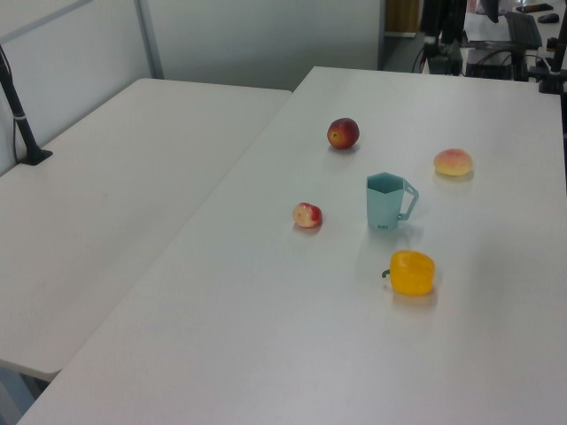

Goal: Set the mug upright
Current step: 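Open the gripper and raise it away from the mug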

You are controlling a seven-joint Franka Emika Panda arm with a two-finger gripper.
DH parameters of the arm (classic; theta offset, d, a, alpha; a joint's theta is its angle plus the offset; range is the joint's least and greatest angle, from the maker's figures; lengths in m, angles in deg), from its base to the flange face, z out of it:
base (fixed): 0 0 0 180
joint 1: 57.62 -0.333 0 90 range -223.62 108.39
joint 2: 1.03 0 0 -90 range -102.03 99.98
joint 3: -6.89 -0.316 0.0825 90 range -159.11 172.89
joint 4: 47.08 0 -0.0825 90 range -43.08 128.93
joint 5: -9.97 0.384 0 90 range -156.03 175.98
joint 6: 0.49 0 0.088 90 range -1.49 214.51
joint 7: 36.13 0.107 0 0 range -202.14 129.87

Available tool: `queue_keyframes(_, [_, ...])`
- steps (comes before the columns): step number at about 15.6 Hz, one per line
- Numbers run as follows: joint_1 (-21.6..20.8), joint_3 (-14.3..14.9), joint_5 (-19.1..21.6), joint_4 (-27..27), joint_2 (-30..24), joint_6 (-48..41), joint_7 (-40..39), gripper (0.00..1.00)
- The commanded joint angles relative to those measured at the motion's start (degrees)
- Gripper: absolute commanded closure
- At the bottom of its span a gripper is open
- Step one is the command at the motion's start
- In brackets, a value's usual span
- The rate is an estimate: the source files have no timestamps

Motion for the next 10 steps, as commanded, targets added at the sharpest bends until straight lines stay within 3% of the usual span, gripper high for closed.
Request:
queue_keyframes(1, [-1.07, 5.33, 2.44, 3.67, -2.28, 1.46, -10.39, 0.00])
queue_keyframes(3, [-2.30, 7.71, 2.79, 4.54, -2.02, 4.53, -16.55, 0.00])
queue_keyframes(10, [-2.31, 7.80, 2.79, 4.81, -1.32, 6.21, -18.07, 0.00])
